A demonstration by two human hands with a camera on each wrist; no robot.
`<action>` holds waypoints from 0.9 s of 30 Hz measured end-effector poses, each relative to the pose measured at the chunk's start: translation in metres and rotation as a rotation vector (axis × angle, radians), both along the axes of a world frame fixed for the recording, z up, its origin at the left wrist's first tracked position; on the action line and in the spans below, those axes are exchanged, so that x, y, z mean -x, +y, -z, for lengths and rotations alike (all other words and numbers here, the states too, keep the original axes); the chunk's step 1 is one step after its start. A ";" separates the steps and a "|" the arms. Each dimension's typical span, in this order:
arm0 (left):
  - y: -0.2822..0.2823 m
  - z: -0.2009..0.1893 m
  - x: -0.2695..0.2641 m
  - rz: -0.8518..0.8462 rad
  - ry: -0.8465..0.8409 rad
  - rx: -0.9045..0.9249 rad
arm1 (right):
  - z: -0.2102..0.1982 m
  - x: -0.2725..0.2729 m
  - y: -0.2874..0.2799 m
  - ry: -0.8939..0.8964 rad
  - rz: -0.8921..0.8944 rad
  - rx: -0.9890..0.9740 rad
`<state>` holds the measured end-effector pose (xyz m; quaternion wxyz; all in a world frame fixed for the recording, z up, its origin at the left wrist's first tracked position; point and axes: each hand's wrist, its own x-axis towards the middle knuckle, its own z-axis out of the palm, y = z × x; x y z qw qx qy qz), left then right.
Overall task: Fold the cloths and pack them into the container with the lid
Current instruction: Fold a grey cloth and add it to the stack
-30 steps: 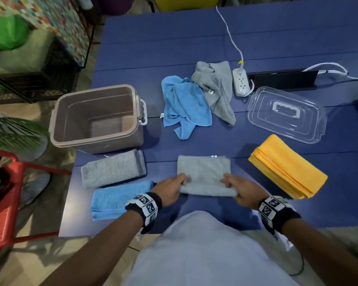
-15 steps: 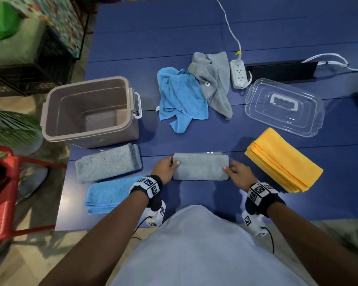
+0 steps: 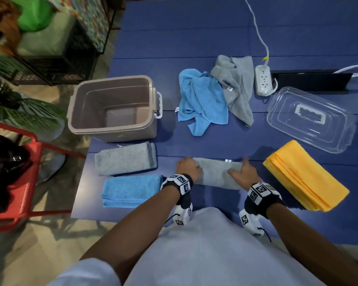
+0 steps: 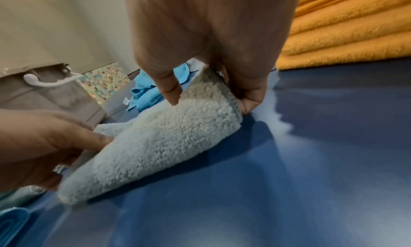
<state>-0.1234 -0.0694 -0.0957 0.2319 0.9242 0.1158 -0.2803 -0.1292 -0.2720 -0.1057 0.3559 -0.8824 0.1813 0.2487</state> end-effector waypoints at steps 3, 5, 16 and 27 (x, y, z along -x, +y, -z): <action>0.003 -0.003 -0.002 -0.022 0.040 0.046 | 0.004 -0.006 -0.003 0.128 0.047 -0.022; 0.005 -0.006 -0.001 -0.063 0.054 0.080 | 0.003 -0.012 -0.002 0.150 0.083 -0.064; 0.082 -0.053 0.001 -0.277 -0.106 0.482 | -0.067 -0.039 0.059 -0.022 -0.002 -0.414; 0.292 -0.086 0.018 -0.695 -0.439 0.618 | -0.063 -0.063 0.267 -0.093 -0.328 -0.521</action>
